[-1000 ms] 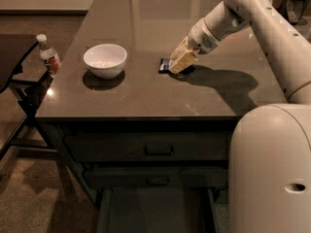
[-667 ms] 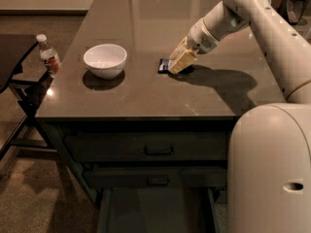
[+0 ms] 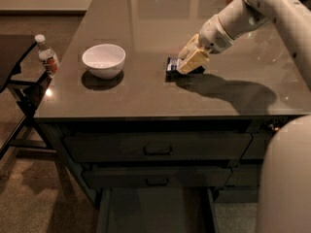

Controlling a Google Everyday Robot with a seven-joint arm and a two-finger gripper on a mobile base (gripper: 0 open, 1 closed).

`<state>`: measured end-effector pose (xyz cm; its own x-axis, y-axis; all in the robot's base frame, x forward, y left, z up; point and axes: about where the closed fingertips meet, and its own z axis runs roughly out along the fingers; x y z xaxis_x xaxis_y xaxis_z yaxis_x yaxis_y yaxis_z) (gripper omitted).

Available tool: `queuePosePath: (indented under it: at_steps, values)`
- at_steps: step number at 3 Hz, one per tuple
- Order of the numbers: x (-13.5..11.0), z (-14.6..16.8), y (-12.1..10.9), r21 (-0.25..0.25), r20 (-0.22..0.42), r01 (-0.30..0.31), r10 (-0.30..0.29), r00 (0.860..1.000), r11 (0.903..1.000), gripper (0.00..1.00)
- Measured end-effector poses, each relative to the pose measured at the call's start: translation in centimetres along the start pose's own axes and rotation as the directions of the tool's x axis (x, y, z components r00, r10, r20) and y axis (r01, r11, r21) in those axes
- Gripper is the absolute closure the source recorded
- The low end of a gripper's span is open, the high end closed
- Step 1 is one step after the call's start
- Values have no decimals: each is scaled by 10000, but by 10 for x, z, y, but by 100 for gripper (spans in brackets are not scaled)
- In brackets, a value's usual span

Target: Place rxbar blueberry into bottom drawer

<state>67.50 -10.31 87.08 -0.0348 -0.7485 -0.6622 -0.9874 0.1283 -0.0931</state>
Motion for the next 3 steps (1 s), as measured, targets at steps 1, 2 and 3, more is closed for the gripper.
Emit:
queuePosePath:
  at_steps: [1,2,3]
  values:
    - [-6,-23,28,260,162,430,-434,9989,9987,100]
    - [1,-41,65,622,152,751,-762,9970,9952,100]
    - [22,-56,113,939,246,709,-735,9970,9931,100]
